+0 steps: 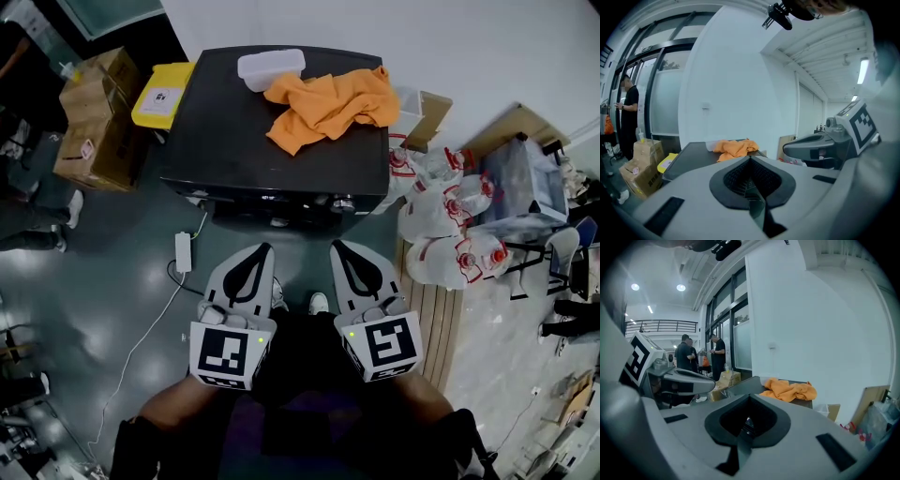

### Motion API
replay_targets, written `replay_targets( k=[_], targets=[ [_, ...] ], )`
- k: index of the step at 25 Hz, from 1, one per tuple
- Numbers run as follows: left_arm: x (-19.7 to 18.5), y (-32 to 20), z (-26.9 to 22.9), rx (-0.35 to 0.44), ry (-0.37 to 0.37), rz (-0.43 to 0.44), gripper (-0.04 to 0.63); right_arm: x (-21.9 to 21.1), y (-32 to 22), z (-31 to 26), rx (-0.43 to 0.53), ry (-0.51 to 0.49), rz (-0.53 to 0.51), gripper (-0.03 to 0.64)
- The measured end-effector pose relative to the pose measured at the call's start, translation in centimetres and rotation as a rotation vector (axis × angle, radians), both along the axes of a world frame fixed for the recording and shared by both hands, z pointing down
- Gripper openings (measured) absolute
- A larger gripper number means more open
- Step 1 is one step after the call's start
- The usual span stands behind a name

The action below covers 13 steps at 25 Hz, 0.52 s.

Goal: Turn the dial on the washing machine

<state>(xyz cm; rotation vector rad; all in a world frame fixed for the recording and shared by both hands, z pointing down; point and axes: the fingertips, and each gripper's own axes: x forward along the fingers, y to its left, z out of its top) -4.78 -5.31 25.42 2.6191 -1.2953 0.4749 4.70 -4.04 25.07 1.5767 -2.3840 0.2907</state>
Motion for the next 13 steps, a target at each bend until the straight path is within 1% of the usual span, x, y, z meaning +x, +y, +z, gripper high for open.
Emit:
replay_targets(
  k=[5, 10, 13],
  targets=[
    [0.19, -0.19, -0.31, 0.027, 0.006, 0.007, 0.012, -0.08, 0.03, -0.08, 0.003, -0.001, -0.006, 0.015],
    [0.16, -0.28, -0.07, 0.006, 0.001, 0.008, 0.012, 0.01, -0.24, -0.17, -0.002, -0.007, 0.006, 0.015],
    [0.31, -0.42, -0.38, 0.013, 0.004, 0.011, 0.013, -0.03, -0.37, -0.43, 0.005, -0.006, -0.002, 0.015]
  ],
)
